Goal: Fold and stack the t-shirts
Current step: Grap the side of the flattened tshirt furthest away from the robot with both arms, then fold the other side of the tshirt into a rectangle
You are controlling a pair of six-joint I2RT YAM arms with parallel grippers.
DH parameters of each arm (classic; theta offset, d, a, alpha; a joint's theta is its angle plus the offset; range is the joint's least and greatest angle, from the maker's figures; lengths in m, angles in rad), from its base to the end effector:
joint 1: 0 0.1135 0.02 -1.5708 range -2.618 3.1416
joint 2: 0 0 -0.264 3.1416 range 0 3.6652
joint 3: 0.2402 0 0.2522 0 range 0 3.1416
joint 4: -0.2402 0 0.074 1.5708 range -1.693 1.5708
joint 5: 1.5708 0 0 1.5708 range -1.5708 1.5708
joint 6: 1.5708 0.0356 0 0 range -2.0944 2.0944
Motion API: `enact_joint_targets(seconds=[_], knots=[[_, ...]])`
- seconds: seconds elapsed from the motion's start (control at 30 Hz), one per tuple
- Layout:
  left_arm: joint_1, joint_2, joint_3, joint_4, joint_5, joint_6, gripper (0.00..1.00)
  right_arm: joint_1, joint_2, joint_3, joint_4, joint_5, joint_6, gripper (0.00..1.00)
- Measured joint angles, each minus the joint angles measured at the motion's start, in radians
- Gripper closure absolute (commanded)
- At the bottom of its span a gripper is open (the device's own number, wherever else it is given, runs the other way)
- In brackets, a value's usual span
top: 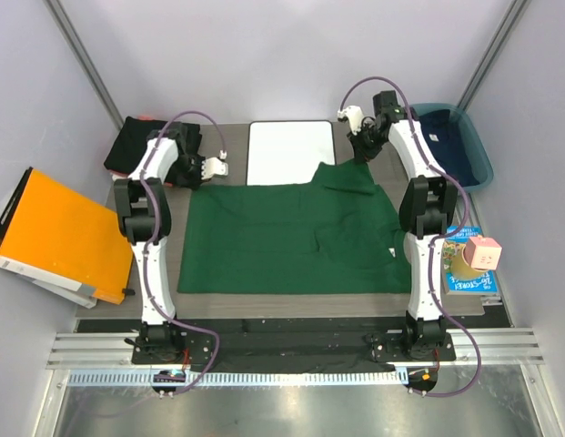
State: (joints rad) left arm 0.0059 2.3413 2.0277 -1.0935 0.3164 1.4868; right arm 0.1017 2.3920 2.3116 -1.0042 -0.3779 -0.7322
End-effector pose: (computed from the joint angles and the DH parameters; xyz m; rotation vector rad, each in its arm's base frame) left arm 0.4730 -0.0083 0.1780 1.9179 2.0441 -0.1722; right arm 0.5083 0.0651 0.2388 -1.1452 2.2865 0.2680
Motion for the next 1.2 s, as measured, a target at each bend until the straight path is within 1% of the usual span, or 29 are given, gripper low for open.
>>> enact_joint_targets(seconds=[0.2, 0.3, 0.43, 0.63, 0.77, 0.87, 1.0, 1.2], knots=[[-0.031, -0.105, -0.031, 0.072, 0.016, -0.042, 1.0, -0.002, -0.077, 0.001, 0.002, -0.018, -0.006, 0.99], [-0.044, -0.186, -0.076, 0.093, 0.026, -0.048, 1.0, -0.006, -0.143, -0.027, -0.006, -0.04, -0.015, 0.99], [-0.053, -0.312, -0.184, 0.1, 0.035, -0.043, 1.0, -0.01, -0.25, -0.09, -0.061, -0.093, -0.048, 0.99], [-0.052, -0.473, -0.382, 0.078, 0.002, -0.001, 1.0, -0.013, -0.38, -0.154, -0.239, -0.163, -0.172, 0.99], [-0.051, -0.543, -0.52, 0.063, -0.032, 0.027, 1.0, -0.012, -0.492, -0.301, -0.28, -0.187, -0.26, 0.99], [-0.049, -0.581, -0.579, 0.055, -0.047, 0.045, 1.0, -0.008, -0.58, -0.422, -0.317, -0.19, -0.319, 0.99], [-0.04, -0.63, -0.615, 0.04, -0.065, 0.074, 1.0, 0.001, -0.673, -0.524, -0.332, -0.19, -0.369, 0.99], [-0.035, -0.674, -0.628, -0.012, -0.084, 0.122, 1.0, 0.039, -0.818, -0.708, -0.334, -0.185, -0.422, 0.99]])
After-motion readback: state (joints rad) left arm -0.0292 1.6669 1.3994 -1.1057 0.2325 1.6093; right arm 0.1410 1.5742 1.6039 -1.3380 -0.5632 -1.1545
